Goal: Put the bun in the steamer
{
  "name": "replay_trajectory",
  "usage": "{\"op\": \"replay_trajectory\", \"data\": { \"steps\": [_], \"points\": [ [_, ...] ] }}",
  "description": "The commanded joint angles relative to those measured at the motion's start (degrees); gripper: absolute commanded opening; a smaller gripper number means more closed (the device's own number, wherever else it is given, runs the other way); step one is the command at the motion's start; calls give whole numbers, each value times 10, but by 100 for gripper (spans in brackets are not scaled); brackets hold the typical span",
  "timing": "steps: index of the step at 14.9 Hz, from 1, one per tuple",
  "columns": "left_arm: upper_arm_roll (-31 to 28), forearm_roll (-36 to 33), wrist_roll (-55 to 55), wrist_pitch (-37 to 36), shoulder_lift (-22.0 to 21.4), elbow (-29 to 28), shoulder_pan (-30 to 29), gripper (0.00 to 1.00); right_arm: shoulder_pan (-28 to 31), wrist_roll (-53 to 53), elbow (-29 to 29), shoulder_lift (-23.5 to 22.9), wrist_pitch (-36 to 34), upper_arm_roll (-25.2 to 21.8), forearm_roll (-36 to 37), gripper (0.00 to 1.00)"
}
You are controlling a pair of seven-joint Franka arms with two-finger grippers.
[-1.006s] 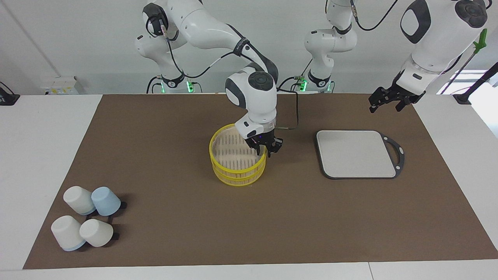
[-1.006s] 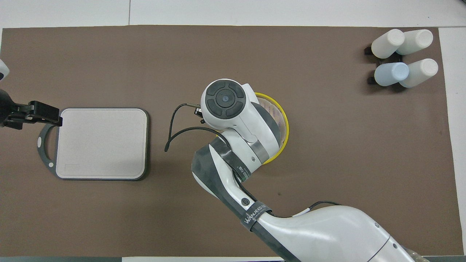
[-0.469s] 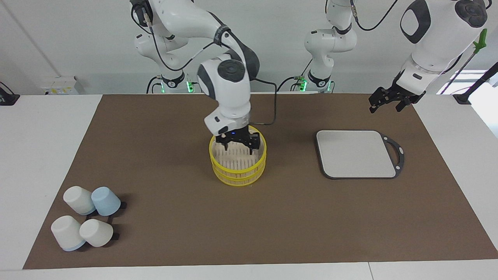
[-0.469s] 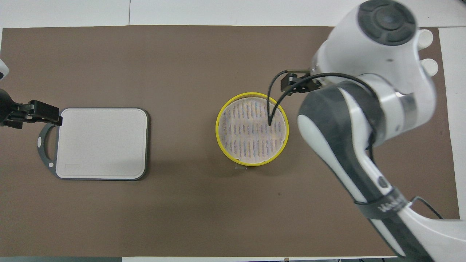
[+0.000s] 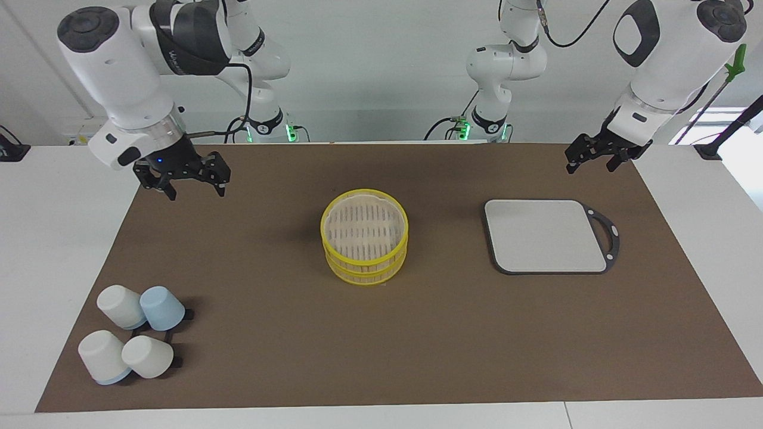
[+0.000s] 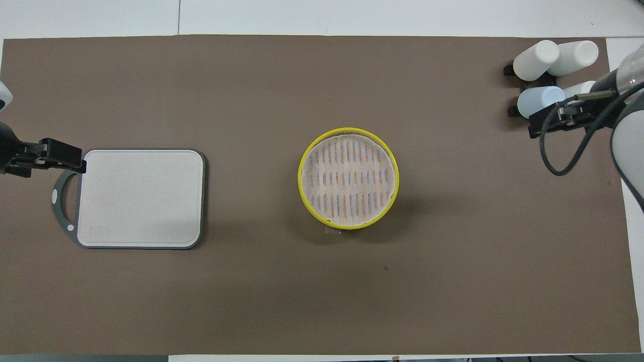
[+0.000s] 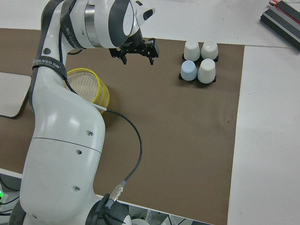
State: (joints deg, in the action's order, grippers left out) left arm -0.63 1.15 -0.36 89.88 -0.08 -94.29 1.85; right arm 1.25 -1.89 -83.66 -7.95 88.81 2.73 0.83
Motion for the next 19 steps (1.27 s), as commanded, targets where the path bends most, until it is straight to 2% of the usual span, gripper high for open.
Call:
{"op": "replay_trajectory", "data": {
  "steps": [1, 3, 7, 19],
  "points": [
    [5, -8, 9, 13, -8, -13, -5, 100, 24, -7, -66, 50, 3, 10, -10, 100],
    [5, -9, 8, 21, -7, -13, -5, 100, 34, -8, -102, 71, 21, 10, -12, 100],
    [5, -9, 8, 22, -7, -13, -5, 100, 37, -7, -89, 63, 47, 10, -12, 100],
    [5, -9, 8, 23, -7, -16, -4, 100, 46, -6, -98, 66, 46, 10, -9, 100]
  ]
}}
